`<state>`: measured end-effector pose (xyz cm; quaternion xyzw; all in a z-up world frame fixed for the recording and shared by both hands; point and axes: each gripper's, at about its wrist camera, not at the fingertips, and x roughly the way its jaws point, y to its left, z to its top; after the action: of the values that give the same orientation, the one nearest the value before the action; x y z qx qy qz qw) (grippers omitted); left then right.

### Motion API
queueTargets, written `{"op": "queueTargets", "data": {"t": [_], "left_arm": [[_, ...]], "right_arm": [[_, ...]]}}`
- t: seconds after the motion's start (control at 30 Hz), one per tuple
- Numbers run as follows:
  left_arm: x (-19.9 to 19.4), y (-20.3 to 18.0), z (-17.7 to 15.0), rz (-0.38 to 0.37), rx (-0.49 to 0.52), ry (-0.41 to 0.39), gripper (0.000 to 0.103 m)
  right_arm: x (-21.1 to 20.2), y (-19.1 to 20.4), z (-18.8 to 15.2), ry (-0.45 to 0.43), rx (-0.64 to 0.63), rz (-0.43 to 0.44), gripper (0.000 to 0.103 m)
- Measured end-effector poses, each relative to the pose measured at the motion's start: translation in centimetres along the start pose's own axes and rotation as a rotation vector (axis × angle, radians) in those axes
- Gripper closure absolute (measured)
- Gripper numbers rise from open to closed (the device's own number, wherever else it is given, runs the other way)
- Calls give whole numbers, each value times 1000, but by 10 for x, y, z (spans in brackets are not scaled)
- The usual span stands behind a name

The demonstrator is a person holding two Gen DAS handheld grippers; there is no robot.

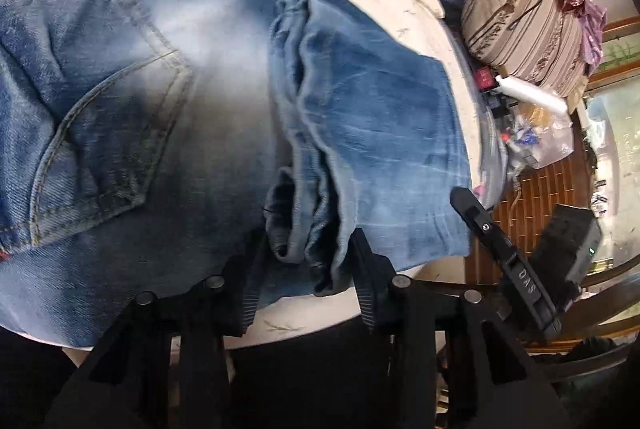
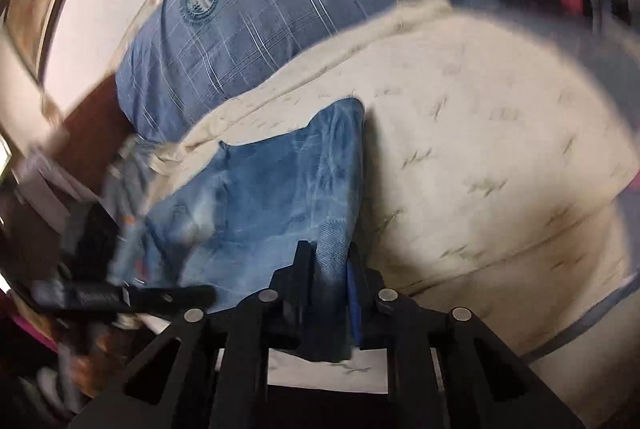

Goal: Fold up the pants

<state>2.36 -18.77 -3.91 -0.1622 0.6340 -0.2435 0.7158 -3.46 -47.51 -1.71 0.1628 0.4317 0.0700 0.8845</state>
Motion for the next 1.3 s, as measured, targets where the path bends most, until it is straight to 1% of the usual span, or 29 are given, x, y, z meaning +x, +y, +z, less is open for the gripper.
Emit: {"op": "queueTargets", "data": {"t": [0.03, 0.07, 0.1, 0.13, 0.17, 0.2, 0.23, 0.27, 0.3, 0.33, 0.37, 0.4, 0.43, 0.47, 0.53, 0.57, 0.6, 0.63, 0.67, 0.73, 0.8, 0.9, 1.0, 1.07, 1.17, 1.27, 1.3], "left_arm": [[2, 4, -2, -3, -4, 3, 67], [-1, 7, -4, -26, -9, -10, 67], [-8, 6, -6, -30, -10, -16, 67], [-14, 5, -9, -28, 1, -25, 67], [-21, 4, -10, -25, 22, -37, 66], [-30, 2, -13, -11, 51, -60, 64], [-35, 2, -15, 5, 69, -76, 62], [-38, 2, -16, 27, 87, -89, 57], [-40, 5, -19, 44, 91, -97, 55], [-40, 9, -20, 55, 83, -99, 55], [-38, 13, -20, 59, 64, -91, 55], [-39, 20, -20, 50, 47, -83, 55], [-41, 23, -20, 40, 37, -80, 55], [-46, 25, -20, 34, 36, -85, 55], [-64, 26, -21, 48, 62, -138, 55], [-75, 29, -20, 64, 75, -169, 52], [-83, 32, -17, 67, 80, -189, 50], [-91, 38, -16, 64, 76, -204, 49], [-100, 45, -14, 58, 65, -219, 49], [-121, 70, -8, 33, 7, -254, 49], [-143, 101, -5, 8, -89, -309, 49], [-165, 141, -1, -19, -207, -363, 46], [-178, 181, -4, -36, -293, -384, 46], [-176, 195, -4, -38, -329, -380, 43], [-169, 210, -7, -20, -363, -366, 43], [-164, 223, -7, -62, -399, -361, 43], [-164, 225, -5, -77, -407, -352, 43]], "right_arm": [[14, 2, -2, 72, -41, -99, 67], [15, 2, -1, 81, -30, -120, 64], [9, 3, 2, 51, 3, -114, 64], [-4, 7, 8, -16, 28, -115, 64], [-19, 15, 16, -108, 33, -111, 58], [-28, 25, 24, -172, 24, -92, 55], [-33, 36, 32, -222, 8, -40, 48], [-28, 51, 43, -226, -21, 46, 45], [-11, 71, 55, -161, -61, 150, 45], [5, 84, 61, -92, -85, 227, 44], [28, 100, 69, -15, -100, 291, 49], [43, 110, 72, 25, -97, 272, 49], [55, 118, 74, 59, -91, 232, 47], [61, 123, 73, 84, -83, 220, 45], [59, 128, 61, 87, -78, 229, 45], [54, 128, 51, 88, -95, 208, 43], [52, 125, 44, 89, -106, 179, 41], [45, 122, 32, 95, -120, 131, 36], [41, 119, 21, 108, -131, 95, 35], [30, 109, 4, 121, -119, 59, 35], [28, 101, -6, 131, -96, 48, 35], [18, 103, -18, 109, -101, 27, 35], [10, 129, -24, 80, -176, 42, 35], [14, 158, -28, 75, -269, 66, 33], [20, 207, -43, 65, -420, 101, 33], [25, 251, -61, 34, -549, 126, 33], [28, 265, -67, 23, -599, 118, 33]]}}
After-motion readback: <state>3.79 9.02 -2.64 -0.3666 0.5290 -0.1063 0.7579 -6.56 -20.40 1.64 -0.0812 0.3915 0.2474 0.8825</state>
